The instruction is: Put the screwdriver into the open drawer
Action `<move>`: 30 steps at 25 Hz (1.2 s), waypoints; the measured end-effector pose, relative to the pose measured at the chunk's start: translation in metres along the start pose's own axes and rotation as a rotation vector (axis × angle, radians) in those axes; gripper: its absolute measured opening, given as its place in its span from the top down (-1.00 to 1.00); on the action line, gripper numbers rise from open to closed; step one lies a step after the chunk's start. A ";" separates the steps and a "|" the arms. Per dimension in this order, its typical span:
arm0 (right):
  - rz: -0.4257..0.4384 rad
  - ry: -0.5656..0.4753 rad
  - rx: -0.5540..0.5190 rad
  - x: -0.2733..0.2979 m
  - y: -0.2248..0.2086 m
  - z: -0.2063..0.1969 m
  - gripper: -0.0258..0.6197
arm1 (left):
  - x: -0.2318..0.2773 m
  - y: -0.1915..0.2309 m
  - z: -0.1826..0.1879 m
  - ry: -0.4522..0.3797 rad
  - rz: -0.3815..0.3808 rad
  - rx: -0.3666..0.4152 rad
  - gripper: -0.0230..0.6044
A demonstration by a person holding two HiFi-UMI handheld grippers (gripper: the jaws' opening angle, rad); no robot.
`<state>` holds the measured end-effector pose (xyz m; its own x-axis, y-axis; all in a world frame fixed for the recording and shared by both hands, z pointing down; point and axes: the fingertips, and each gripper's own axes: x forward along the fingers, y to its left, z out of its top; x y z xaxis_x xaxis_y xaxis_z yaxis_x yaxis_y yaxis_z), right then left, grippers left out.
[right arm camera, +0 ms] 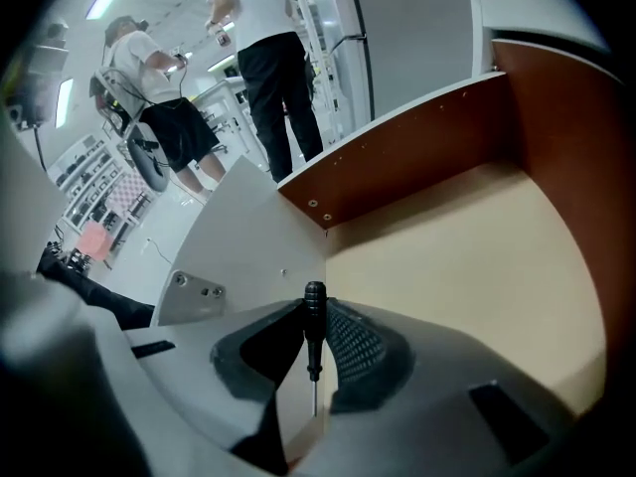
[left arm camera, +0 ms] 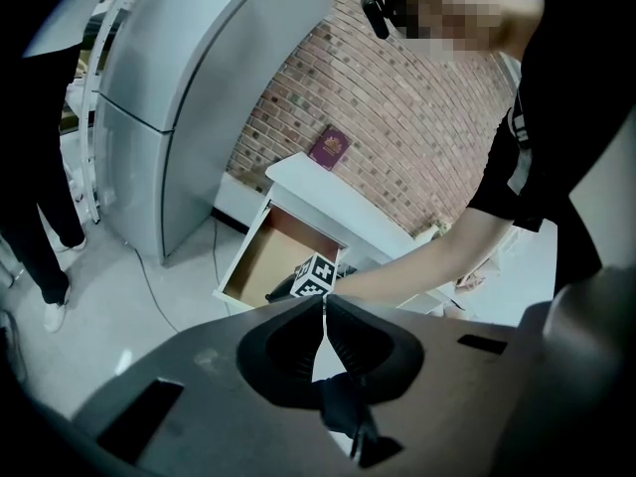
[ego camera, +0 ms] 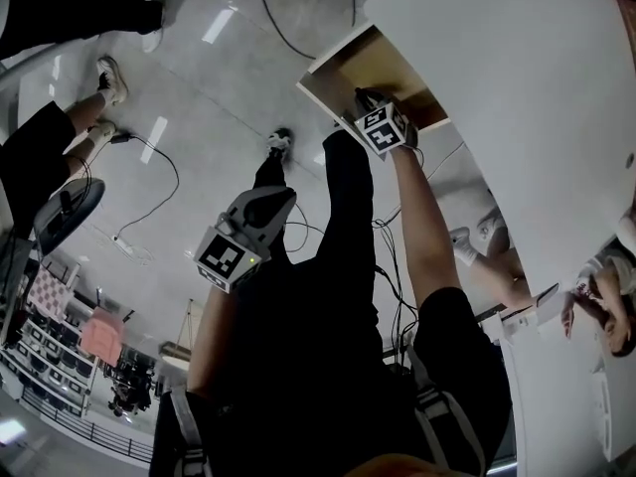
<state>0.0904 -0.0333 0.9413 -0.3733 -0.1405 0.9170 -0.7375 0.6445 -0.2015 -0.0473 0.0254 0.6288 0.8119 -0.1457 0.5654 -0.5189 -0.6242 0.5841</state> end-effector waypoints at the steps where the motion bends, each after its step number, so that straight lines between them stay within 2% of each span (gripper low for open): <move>1: 0.001 0.008 -0.003 0.003 -0.001 -0.001 0.54 | -0.001 0.000 -0.001 0.002 0.003 -0.003 0.86; 17: -0.021 0.078 -0.012 0.026 -0.008 -0.005 0.54 | -0.010 0.000 -0.013 0.008 0.032 -0.065 0.86; 25: 0.008 0.037 0.024 0.022 -0.009 0.001 0.45 | -0.007 -0.003 -0.011 0.005 0.023 -0.060 0.86; 30: -0.024 0.040 0.030 0.001 -0.010 -0.006 0.46 | -0.007 -0.011 -0.007 -0.007 0.003 -0.017 0.86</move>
<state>0.1007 -0.0358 0.9467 -0.3329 -0.1251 0.9346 -0.7628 0.6184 -0.1889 -0.0493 0.0385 0.6224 0.8123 -0.1531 0.5628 -0.5256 -0.6106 0.5924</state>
